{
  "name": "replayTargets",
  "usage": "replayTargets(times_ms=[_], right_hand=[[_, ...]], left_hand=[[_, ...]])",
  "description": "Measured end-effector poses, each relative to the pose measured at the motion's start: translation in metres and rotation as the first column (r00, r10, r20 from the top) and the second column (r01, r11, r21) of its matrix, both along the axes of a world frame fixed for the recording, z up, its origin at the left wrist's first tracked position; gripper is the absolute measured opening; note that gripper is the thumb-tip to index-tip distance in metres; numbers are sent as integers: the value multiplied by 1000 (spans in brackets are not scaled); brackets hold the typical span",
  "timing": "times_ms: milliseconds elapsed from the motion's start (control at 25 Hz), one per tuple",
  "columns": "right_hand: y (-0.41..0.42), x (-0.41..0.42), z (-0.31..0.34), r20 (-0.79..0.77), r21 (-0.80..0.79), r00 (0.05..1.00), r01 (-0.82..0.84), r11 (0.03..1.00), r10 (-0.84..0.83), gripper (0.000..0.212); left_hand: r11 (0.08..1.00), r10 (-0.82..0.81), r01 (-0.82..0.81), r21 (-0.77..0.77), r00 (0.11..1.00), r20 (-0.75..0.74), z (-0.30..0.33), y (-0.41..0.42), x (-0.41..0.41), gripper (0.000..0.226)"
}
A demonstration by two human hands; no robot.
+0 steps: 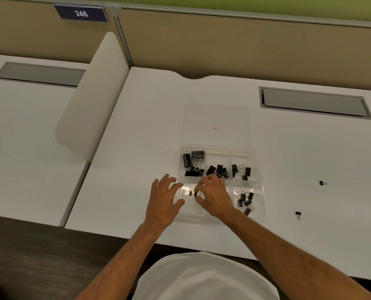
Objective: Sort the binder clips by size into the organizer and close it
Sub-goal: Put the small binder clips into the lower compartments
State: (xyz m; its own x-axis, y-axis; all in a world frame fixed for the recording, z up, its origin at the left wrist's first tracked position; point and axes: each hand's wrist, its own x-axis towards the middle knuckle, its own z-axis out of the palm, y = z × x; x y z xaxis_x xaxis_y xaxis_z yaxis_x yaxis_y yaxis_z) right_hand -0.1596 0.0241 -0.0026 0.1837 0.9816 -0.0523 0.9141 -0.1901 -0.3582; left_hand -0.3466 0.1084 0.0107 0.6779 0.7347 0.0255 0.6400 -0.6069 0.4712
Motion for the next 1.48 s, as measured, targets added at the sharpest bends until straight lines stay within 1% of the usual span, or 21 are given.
replayTargets(times_ms=[120,240,320,400,600,680,840,1000,1160,1280,1360,1400,1480], right_hand=[[1,0,-4,58,-16,998,5,1000,-4,15],[1,2,-4,51,-20,999,0,1000,1,24],[-3,6,-2,16,4,1000,2,1000,-2,31],[-12,12,2,-27,52,999,26,998,-25,34],[-53,40,15,-153,202,975,190,961,-160,28],[-78,56,17,-204,215,955,257,942,-214,27],[-133,95,18,-293,149,875,440,885,-386,24],[-183,143,16,-284,64,820,533,844,-497,24],[-218,195,17,-282,-23,788,565,825,-547,22],[-232,237,17,-274,-37,768,593,804,-579,19],[-236,268,13,-269,-34,753,617,787,-601,21],[-236,282,11,-248,-43,761,610,791,-600,25],[-234,311,5,-171,-113,799,565,817,-577,34]], left_hand=[[1000,21,-21,-6,1000,-8,1,1,-1,47],[1000,23,-23,-11,1000,-3,2,0,2,47],[1000,15,-15,-13,1000,-2,2,0,7,47],[1000,2,-2,-21,1000,9,2,-2,14,46],[996,-71,74,-41,995,70,5,-16,43,43],[992,-113,117,-43,989,98,6,-27,58,42],[978,-197,204,-39,972,131,11,-56,99,36],[966,-250,256,-39,962,111,13,-84,144,35],[962,-269,272,-38,961,54,15,-124,184,34],[964,-260,261,-41,965,36,13,-153,208,34],[969,-239,241,-47,970,38,11,-167,221,33],[972,-227,229,-53,973,42,10,-172,226,33],[977,-203,205,-54,978,37,12,-180,234,33]])
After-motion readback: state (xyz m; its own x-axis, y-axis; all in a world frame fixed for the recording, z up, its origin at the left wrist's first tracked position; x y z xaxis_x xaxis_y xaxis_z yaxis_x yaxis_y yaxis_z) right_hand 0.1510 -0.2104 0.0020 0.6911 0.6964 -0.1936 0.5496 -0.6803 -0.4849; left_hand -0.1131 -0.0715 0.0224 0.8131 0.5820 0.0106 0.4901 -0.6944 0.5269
